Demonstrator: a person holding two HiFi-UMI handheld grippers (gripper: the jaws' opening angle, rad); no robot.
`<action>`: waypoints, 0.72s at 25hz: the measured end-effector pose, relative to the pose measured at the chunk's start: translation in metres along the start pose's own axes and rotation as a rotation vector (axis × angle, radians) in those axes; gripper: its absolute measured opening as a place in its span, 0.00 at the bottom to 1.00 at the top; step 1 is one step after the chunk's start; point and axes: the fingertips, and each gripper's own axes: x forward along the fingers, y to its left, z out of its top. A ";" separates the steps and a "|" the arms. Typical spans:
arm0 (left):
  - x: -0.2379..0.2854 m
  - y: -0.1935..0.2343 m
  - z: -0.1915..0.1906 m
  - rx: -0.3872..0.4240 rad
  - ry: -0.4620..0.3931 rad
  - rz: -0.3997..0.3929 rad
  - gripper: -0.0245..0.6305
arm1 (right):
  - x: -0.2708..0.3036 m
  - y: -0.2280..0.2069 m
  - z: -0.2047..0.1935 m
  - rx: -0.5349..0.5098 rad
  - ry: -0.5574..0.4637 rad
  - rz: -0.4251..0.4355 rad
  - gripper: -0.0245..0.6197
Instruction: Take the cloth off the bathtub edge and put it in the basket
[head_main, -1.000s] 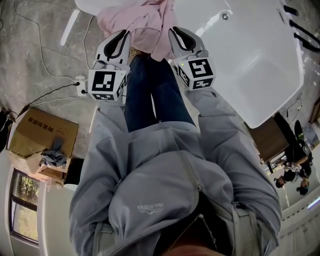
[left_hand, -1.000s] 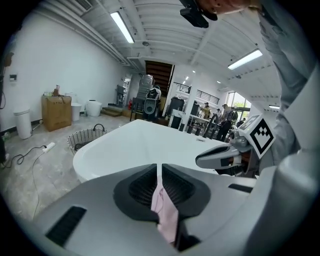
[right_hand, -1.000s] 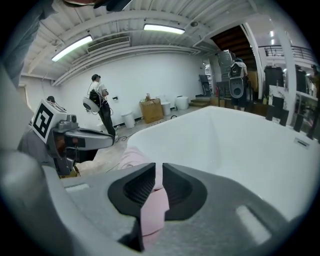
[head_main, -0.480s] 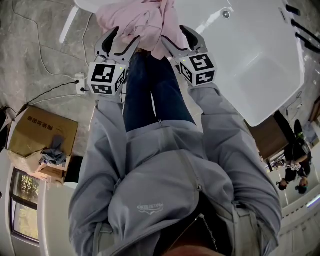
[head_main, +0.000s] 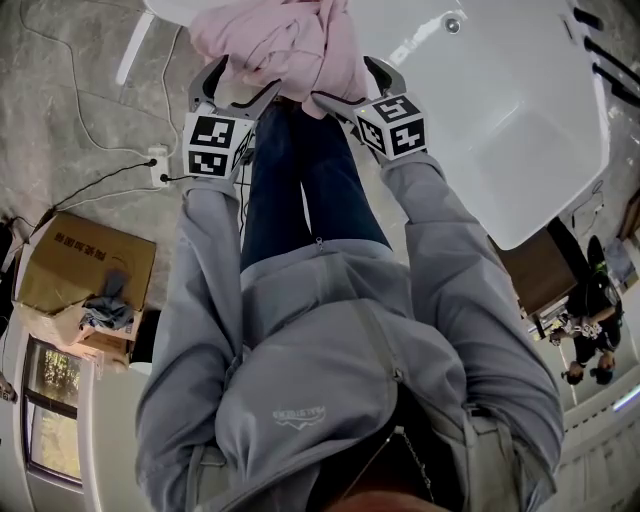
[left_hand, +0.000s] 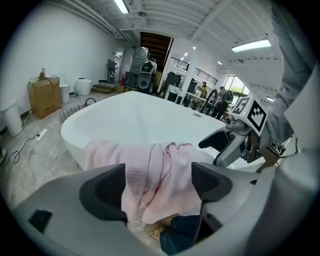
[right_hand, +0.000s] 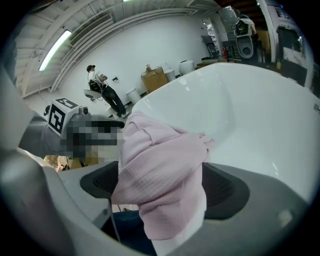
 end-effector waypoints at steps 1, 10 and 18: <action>0.001 0.003 -0.002 0.008 0.009 0.002 0.63 | 0.002 -0.001 -0.004 0.000 0.021 0.000 0.82; 0.021 0.008 -0.009 0.060 0.086 -0.016 0.65 | 0.023 -0.011 -0.027 0.123 0.125 0.053 0.82; 0.025 -0.001 -0.017 0.056 0.124 -0.055 0.65 | 0.036 0.006 -0.025 0.118 0.184 0.146 0.82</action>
